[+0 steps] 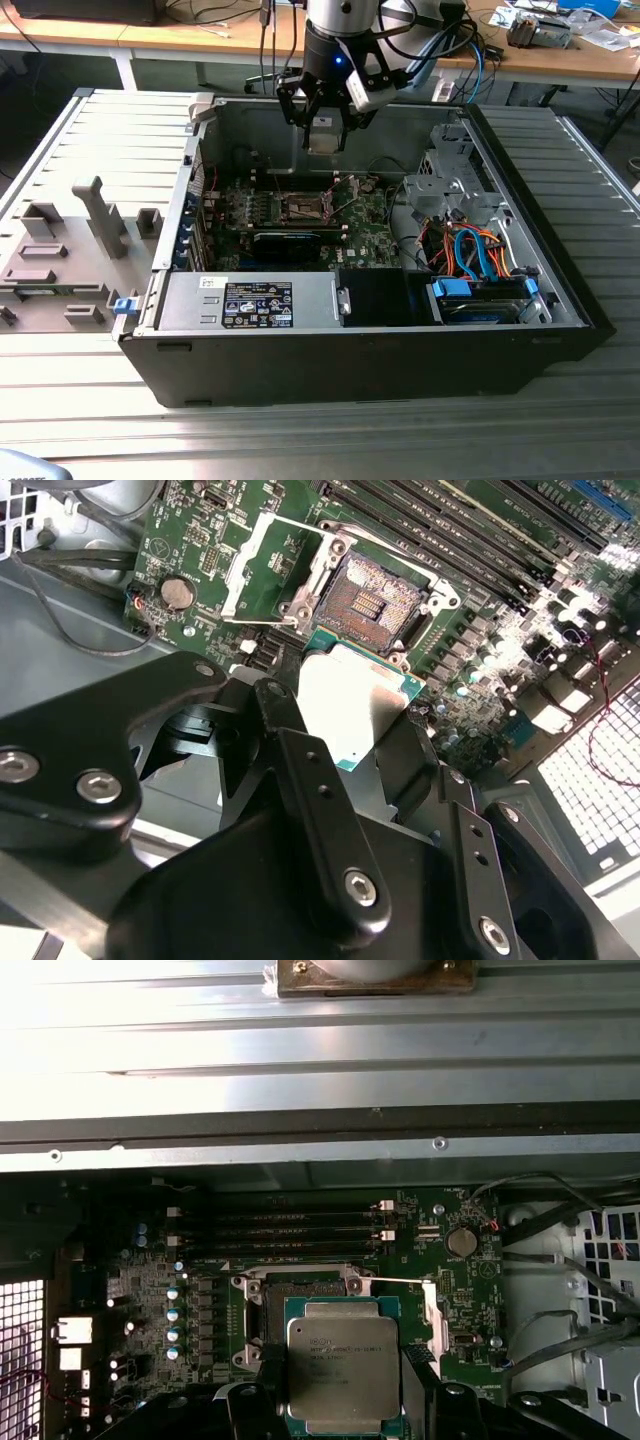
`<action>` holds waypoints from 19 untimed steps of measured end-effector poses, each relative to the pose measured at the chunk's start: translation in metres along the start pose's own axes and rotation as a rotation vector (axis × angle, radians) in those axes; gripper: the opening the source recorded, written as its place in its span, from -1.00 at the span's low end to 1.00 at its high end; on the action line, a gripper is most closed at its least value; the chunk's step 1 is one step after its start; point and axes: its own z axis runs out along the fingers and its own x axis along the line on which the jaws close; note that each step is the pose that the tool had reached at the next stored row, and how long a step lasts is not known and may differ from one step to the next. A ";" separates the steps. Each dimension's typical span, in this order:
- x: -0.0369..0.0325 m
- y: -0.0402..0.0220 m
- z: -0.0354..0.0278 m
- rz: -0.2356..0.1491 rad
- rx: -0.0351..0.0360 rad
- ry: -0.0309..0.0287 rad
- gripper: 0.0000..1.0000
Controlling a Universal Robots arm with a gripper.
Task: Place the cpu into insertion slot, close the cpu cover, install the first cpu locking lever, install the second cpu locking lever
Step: 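Place the cpu into insertion slot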
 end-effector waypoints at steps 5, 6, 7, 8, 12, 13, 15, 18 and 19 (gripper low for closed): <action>0.0000 -0.0001 0.0012 0.000 0.0000 0.0000 0.09; 0.0000 -0.0002 0.0016 0.000 0.0000 0.0000 0.09; 0.0000 -0.0002 0.0018 0.000 0.0000 0.0000 0.09; 0.0000 -0.0003 0.0020 0.000 0.0000 0.0000 0.09; 0.0000 -0.0004 0.0030 0.000 0.0001 0.0000 0.09; 0.0000 -0.0004 0.0032 0.000 0.0001 0.0000 0.09; 0.0000 -0.0005 0.0037 0.000 0.0001 0.0000 0.09; 0.0000 -0.0006 0.0045 0.000 0.0000 0.0000 0.09; 0.0000 -0.0006 0.0048 0.000 0.0000 0.0000 0.09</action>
